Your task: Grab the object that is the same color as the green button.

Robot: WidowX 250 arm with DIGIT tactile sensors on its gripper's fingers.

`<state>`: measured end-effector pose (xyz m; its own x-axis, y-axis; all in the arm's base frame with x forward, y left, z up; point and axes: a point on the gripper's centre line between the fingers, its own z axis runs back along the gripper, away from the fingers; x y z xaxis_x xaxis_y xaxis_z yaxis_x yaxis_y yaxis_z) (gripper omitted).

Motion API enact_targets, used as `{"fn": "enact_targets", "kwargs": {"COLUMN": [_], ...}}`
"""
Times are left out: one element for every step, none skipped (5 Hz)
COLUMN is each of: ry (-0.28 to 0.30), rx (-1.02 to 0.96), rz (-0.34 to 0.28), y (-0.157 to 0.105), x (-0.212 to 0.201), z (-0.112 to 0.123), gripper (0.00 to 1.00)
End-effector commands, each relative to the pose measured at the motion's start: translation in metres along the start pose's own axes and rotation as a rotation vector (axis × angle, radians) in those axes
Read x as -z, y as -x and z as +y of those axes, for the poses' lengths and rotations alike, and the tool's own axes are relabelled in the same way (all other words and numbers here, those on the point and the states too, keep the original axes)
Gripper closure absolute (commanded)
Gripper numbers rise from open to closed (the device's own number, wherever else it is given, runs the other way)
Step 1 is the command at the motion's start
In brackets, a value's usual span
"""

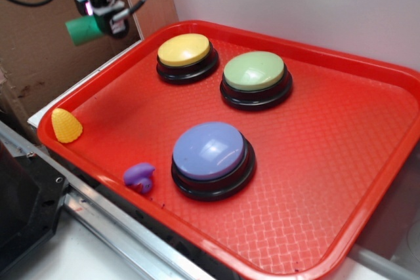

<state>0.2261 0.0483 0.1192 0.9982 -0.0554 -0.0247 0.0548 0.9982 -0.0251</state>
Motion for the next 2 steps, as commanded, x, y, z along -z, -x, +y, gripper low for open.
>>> {"fn": "enact_targets", "kwargs": {"ry": [0.128, 0.097], "rx": [-0.287, -0.288], "rz": [-0.032, -0.062], "y": [-0.011, -0.011], "x": [-0.084, -0.099], "z": [-0.056, -0.074], "gripper": [1.0, 1.0]}}
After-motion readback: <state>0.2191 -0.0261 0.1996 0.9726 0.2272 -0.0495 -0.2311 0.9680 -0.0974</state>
